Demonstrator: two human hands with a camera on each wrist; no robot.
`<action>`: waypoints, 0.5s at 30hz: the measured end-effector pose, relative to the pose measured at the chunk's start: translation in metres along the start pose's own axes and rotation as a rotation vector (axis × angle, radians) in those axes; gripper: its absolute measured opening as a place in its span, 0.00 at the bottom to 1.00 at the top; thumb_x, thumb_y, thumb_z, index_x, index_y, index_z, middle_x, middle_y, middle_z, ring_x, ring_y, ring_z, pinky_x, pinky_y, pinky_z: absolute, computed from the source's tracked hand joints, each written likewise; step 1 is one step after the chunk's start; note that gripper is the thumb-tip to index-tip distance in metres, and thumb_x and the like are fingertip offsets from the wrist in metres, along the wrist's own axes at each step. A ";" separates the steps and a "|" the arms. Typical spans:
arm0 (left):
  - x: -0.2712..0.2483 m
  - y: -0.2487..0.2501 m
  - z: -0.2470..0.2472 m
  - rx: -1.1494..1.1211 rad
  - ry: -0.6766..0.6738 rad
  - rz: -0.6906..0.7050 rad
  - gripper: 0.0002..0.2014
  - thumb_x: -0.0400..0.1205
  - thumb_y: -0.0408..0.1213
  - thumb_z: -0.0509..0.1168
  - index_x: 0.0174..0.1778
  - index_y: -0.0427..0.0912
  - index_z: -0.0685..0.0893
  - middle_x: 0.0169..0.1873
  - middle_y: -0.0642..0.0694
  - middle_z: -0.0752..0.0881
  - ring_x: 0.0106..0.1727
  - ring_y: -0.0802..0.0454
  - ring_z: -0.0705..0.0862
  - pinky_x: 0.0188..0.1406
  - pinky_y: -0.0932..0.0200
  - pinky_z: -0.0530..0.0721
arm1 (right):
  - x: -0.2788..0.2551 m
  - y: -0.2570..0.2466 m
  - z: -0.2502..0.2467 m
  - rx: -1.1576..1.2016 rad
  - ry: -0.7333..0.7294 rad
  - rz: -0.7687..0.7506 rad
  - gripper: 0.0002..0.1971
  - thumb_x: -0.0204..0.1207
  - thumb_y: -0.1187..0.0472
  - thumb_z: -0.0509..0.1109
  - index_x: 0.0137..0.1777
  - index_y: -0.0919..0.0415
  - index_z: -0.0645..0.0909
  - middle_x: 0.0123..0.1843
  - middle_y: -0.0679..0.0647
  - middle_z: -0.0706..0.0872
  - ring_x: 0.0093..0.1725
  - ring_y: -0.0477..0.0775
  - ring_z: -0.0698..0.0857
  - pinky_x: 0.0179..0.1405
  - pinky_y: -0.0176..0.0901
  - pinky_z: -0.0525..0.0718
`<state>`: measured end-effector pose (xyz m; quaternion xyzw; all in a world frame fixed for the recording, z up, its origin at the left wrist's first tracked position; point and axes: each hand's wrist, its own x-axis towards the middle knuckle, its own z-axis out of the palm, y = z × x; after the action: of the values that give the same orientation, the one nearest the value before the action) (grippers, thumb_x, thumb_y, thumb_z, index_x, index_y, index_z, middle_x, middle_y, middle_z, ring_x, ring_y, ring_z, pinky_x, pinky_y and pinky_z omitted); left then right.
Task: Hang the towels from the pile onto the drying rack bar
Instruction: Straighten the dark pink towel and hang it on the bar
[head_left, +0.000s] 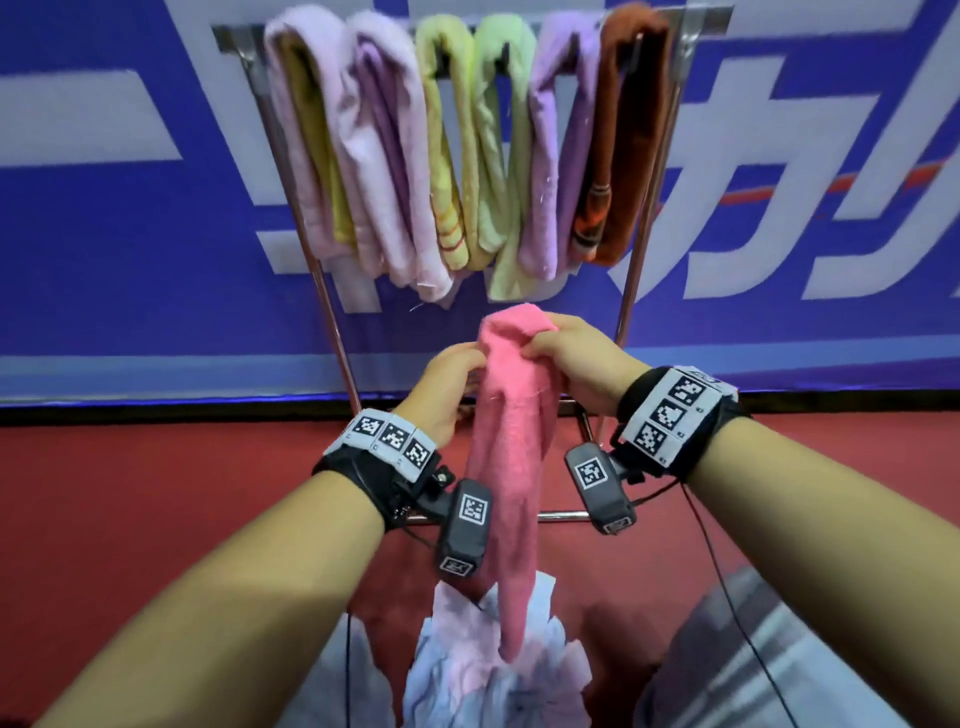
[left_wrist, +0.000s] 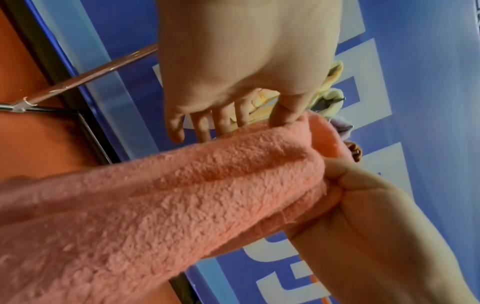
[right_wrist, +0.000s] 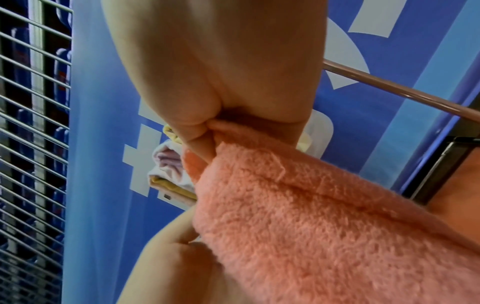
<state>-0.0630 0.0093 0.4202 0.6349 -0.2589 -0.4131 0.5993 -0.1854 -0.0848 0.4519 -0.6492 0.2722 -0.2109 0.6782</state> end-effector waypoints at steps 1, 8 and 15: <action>-0.003 0.005 -0.002 -0.018 -0.047 -0.025 0.19 0.82 0.36 0.60 0.25 0.48 0.85 0.21 0.56 0.79 0.29 0.56 0.76 0.37 0.57 0.71 | -0.002 -0.005 0.000 0.005 -0.004 0.000 0.22 0.72 0.79 0.58 0.61 0.65 0.85 0.46 0.59 0.87 0.42 0.56 0.84 0.35 0.39 0.82; -0.008 0.037 -0.008 -0.092 -0.165 0.076 0.17 0.84 0.31 0.55 0.61 0.46 0.85 0.23 0.58 0.75 0.26 0.60 0.74 0.32 0.57 0.65 | -0.015 -0.041 -0.005 0.124 0.020 -0.081 0.22 0.69 0.84 0.55 0.55 0.70 0.83 0.48 0.64 0.84 0.47 0.60 0.82 0.40 0.43 0.82; -0.007 0.062 0.003 0.033 -0.118 0.192 0.12 0.79 0.28 0.67 0.57 0.34 0.87 0.42 0.41 0.86 0.39 0.51 0.82 0.40 0.57 0.77 | -0.025 -0.063 -0.011 0.210 -0.037 -0.113 0.22 0.71 0.85 0.53 0.57 0.72 0.82 0.46 0.63 0.86 0.43 0.56 0.86 0.40 0.39 0.85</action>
<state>-0.0590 0.0046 0.4827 0.5913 -0.3603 -0.3861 0.6095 -0.2075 -0.0818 0.5164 -0.5925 0.1991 -0.2643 0.7345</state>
